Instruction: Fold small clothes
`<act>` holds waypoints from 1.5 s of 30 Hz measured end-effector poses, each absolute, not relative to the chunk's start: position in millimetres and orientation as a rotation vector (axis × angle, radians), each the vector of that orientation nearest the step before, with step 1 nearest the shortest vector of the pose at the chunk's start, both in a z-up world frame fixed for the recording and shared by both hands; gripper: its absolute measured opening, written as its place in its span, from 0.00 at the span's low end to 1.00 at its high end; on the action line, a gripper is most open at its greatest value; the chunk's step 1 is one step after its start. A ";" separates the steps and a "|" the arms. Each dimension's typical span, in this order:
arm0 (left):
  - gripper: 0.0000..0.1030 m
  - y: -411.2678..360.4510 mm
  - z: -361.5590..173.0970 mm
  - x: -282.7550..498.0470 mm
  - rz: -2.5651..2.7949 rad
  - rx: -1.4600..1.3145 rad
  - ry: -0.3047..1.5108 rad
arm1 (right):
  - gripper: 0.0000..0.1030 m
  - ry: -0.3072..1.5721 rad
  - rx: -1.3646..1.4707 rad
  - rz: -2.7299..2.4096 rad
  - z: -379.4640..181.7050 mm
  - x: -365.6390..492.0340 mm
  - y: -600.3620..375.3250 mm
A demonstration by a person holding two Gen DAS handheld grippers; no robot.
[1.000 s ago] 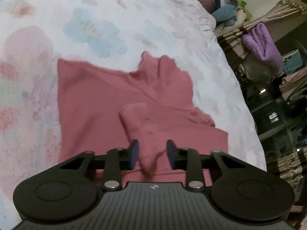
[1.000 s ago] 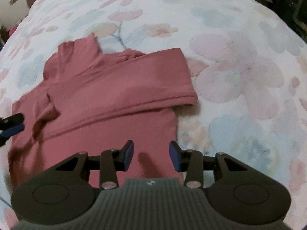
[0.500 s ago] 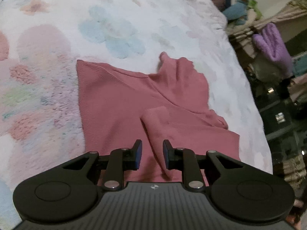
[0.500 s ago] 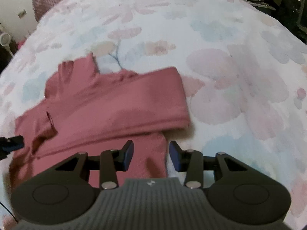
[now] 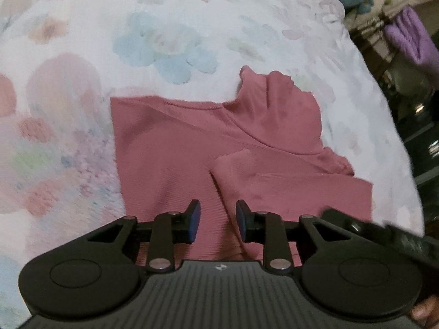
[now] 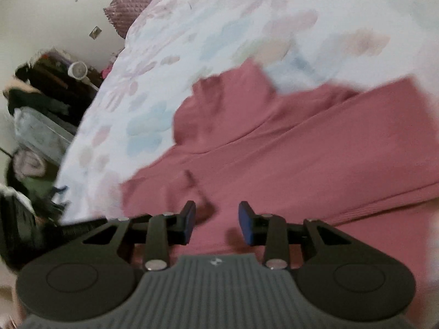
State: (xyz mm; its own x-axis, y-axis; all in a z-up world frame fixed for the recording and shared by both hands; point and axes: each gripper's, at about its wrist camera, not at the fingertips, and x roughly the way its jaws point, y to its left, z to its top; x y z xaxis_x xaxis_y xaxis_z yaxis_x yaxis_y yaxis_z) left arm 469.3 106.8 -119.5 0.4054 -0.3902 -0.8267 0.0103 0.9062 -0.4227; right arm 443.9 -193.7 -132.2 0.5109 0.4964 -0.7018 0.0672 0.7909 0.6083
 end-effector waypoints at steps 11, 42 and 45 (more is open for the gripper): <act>0.30 105.5 -113.6 470.6 -0.272 -0.385 1.130 | 0.02 1.099 0.919 0.256 -168.3 469.9 -178.5; 0.03 58.9 -95.7 478.4 -0.365 -0.492 1.066 | 0.35 0.889 0.530 0.122 -121.7 396.4 -286.2; 0.03 35.2 -54.8 482.1 -0.405 -0.436 1.025 | 0.35 0.905 0.429 0.128 -114.0 383.8 -306.1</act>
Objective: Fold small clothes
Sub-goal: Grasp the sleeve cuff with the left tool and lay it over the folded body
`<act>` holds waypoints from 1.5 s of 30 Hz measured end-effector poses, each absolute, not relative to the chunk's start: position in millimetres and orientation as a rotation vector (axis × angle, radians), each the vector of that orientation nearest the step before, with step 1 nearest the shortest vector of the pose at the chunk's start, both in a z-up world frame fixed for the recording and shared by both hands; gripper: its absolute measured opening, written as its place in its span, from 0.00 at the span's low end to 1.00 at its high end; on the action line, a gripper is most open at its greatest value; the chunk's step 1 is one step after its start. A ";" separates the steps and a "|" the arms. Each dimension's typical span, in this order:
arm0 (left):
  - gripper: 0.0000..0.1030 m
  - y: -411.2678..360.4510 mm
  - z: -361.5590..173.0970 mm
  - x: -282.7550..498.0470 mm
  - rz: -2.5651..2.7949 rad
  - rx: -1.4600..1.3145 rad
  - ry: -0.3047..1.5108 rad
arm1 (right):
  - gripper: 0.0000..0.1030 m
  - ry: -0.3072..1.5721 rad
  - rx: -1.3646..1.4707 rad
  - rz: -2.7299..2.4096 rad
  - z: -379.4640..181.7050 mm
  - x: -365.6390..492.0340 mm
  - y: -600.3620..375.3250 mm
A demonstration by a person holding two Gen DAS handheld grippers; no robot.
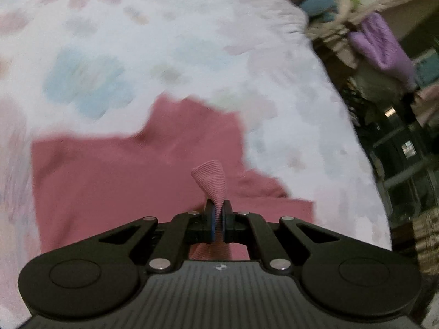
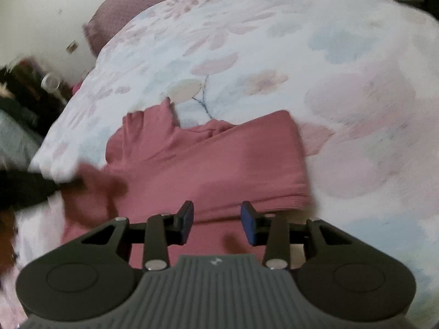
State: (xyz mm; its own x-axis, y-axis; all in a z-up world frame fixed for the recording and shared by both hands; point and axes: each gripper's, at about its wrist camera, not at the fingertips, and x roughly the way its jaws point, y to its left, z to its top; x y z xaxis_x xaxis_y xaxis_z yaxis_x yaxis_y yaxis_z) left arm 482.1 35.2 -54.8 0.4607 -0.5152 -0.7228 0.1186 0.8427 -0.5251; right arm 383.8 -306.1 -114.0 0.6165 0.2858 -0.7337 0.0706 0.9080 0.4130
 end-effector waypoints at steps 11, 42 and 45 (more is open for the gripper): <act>0.03 -39.3 82.1 499.0 -0.535 -0.278 0.883 | 0.30 0.860 0.417 0.203 -128.3 395.5 -274.8; 0.06 146.6 -133.9 506.8 -0.171 -0.305 1.180 | 0.35 0.954 0.273 0.202 -113.9 392.6 -294.0; 0.18 147.3 -131.1 502.0 -0.182 -0.301 1.167 | 0.36 0.941 0.240 0.221 -97.5 386.6 -297.9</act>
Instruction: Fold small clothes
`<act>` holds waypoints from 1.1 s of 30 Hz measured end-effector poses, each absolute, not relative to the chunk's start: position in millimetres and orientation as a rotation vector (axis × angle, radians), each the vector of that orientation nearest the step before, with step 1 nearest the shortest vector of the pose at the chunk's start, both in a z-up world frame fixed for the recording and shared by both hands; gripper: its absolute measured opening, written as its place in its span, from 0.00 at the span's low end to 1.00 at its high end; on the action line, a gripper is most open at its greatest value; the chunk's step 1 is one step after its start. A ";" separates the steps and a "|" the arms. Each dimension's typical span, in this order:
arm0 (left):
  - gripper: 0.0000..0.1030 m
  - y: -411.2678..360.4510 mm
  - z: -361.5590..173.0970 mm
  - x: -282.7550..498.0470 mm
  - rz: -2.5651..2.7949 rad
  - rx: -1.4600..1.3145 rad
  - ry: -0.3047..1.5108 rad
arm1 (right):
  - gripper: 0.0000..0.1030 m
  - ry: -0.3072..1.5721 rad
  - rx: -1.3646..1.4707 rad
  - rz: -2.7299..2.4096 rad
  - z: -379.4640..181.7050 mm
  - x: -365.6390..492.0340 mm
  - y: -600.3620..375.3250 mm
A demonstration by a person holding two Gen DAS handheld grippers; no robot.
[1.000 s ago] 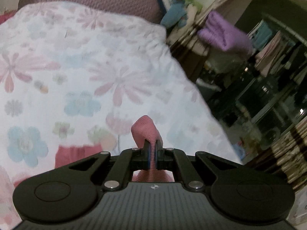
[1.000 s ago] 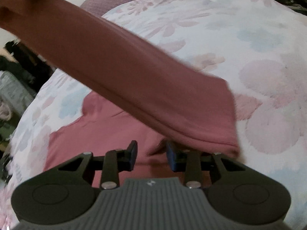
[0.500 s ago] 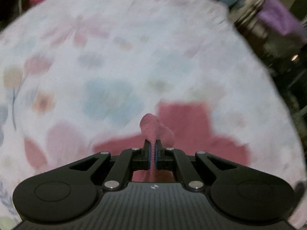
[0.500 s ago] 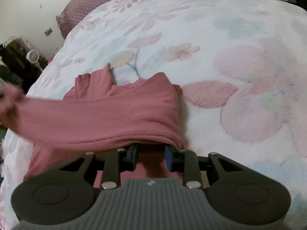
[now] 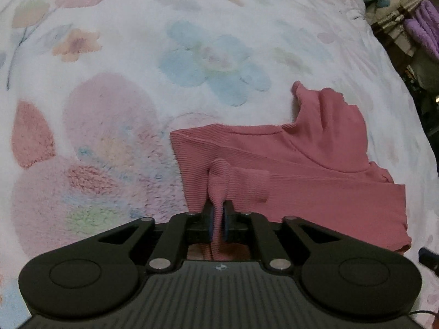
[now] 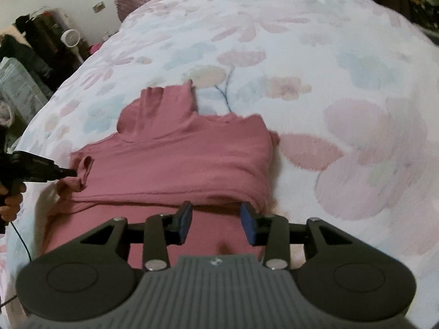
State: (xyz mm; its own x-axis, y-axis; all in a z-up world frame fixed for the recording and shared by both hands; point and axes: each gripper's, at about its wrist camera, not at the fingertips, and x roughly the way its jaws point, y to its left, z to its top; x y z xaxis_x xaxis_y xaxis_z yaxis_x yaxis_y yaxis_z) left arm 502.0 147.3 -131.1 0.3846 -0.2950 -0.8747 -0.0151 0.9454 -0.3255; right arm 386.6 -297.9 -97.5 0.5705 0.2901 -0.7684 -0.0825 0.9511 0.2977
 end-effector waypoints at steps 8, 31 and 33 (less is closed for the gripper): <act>0.24 148.6 -123.9 498.1 -0.170 -0.273 1.150 | 0.42 0.930 0.394 0.074 -105.5 448.9 -345.1; 0.24 139.7 -142.0 498.6 -0.142 -0.195 1.170 | 0.00 1.009 0.540 -0.034 -162.0 531.0 -373.0; 0.24 140.1 -142.2 498.0 -0.143 -0.196 1.169 | 0.04 0.997 0.546 0.006 -157.0 528.5 -372.6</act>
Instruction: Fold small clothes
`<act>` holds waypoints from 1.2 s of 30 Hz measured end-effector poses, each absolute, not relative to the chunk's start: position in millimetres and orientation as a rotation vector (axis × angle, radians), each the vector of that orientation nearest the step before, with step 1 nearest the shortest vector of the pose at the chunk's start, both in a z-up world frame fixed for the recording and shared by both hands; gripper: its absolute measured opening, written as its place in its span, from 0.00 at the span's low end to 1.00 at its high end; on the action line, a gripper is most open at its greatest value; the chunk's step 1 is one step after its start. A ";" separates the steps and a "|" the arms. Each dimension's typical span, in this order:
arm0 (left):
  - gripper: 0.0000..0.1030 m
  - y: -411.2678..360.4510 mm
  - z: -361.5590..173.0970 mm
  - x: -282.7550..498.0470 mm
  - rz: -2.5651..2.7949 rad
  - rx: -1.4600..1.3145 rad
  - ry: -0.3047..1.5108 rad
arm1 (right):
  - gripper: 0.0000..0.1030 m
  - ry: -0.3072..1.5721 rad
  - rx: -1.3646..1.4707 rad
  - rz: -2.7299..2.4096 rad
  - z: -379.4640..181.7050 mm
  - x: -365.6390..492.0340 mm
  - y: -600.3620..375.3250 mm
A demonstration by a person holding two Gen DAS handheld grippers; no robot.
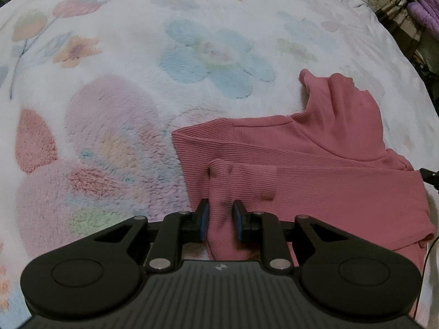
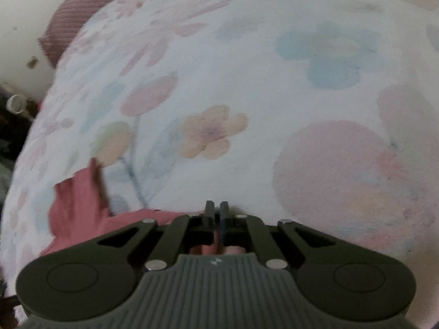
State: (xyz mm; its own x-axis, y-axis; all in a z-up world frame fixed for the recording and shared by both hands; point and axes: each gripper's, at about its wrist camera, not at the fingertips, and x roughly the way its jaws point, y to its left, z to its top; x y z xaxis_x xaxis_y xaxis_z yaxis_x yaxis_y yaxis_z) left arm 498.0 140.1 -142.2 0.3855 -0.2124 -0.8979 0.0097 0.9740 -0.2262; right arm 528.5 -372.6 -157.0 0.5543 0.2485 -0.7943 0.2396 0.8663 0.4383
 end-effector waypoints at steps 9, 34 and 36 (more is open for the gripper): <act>0.25 141.2 -137.4 494.4 -0.152 -0.223 1.164 | 0.28 0.986 0.538 0.080 -138.4 479.9 -362.0; 0.26 114.9 -96.1 452.2 -0.239 -0.116 1.104 | 0.13 0.980 0.145 0.169 -113.2 417.6 -308.3; 0.26 109.1 -107.6 451.5 -0.212 -0.075 1.131 | 0.12 1.011 0.117 0.166 -126.9 412.8 -302.9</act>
State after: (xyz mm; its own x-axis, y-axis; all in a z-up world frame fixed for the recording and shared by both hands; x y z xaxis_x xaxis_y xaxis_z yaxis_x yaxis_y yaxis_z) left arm 451.5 109.1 -107.6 0.4081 -0.2064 -0.8893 0.1304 0.9773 -0.1670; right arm 412.8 -302.9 -126.9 0.5199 0.1917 -0.8325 -0.0840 0.9812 0.1735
